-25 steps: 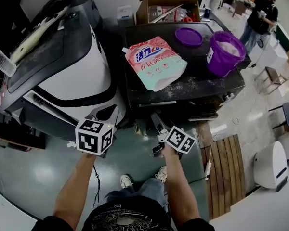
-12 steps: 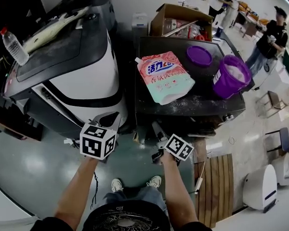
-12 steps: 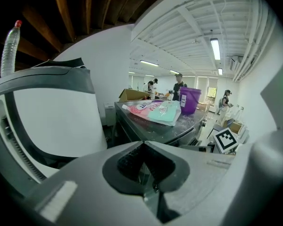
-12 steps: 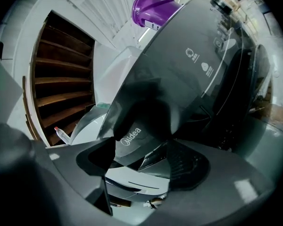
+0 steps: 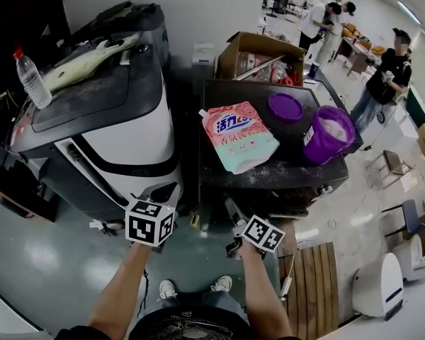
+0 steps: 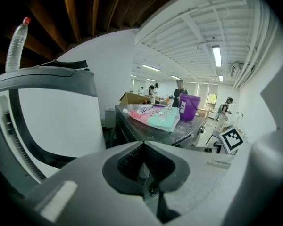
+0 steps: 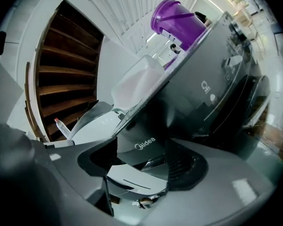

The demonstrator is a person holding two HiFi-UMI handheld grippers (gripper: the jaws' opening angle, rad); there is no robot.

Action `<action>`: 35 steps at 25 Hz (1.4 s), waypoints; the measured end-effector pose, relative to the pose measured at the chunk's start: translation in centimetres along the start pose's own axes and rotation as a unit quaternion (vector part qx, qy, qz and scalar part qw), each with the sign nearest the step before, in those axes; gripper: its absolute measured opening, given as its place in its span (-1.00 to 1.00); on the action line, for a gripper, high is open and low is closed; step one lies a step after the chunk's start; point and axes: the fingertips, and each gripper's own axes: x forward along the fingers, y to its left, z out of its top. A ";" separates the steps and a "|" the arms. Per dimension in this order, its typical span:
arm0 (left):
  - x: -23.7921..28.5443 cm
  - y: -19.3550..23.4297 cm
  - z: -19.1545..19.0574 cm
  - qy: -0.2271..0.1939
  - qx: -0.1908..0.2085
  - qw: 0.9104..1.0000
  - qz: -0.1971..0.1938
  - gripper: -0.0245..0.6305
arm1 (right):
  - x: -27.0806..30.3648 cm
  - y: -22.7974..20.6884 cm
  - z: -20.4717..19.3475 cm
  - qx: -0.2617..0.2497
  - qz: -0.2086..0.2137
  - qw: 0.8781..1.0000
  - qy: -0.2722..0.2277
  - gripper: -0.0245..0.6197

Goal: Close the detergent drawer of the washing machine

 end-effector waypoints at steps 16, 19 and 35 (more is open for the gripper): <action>-1.8 -0.7 5.1 -0.053 0.025 0.998 -0.030 -0.93 | -4.3 7.4 6.6 -0.183 -0.040 0.982 0.002 -0.08; -2.0 -1.0 5.4 -0.055 0.029 0.997 -0.036 -0.93 | -5.0 8.6 7.9 -0.209 -0.050 0.977 -0.006 -0.14; -3.2 0.0 7.0 -0.077 0.031 0.996 -0.038 -0.93 | -7.5 13.3 12.2 -0.336 -0.095 0.935 -0.054 -0.72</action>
